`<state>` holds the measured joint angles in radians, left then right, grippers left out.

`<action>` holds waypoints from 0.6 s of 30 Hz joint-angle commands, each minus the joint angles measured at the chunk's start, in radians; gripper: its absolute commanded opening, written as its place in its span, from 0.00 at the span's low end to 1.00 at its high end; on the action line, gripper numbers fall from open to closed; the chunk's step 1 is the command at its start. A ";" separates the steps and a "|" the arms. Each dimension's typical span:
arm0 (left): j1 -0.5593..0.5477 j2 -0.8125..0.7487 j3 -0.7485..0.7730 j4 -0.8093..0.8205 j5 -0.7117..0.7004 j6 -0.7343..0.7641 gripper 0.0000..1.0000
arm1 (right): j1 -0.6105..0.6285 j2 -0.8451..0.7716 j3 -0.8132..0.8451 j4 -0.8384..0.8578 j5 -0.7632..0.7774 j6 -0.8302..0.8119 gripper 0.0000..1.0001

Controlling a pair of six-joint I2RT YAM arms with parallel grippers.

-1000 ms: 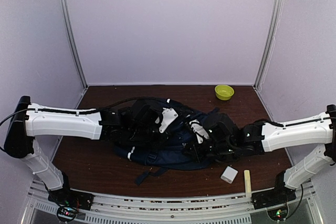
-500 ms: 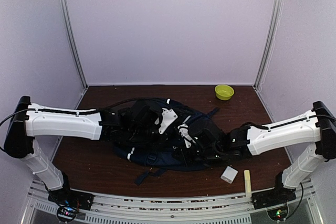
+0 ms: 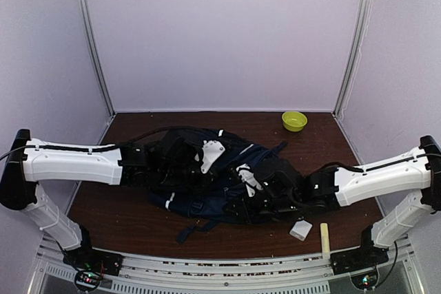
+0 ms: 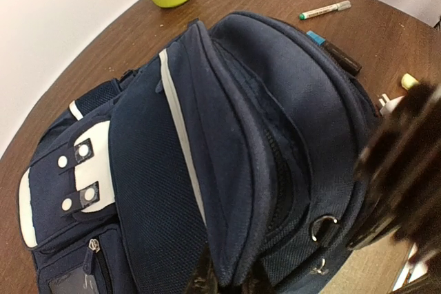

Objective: Pack the student bag
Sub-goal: Unzip the upper front pocket of the student bag.

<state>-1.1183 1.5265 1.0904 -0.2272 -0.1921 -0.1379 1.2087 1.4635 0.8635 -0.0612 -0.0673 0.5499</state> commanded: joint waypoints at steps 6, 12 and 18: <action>0.012 -0.143 -0.103 0.006 -0.114 0.001 0.00 | 0.003 -0.199 0.027 -0.097 0.018 -0.035 0.45; 0.012 -0.223 -0.185 -0.062 -0.209 -0.001 0.00 | -0.025 -0.330 0.012 -0.230 0.234 -0.016 0.52; 0.012 -0.310 -0.267 -0.088 -0.217 -0.029 0.00 | -0.103 -0.369 -0.039 -0.406 0.430 0.086 0.61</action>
<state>-1.1183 1.2808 0.8711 -0.2981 -0.3340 -0.1246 1.1492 1.1049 0.8627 -0.3038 0.1799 0.5579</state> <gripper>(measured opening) 0.054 0.577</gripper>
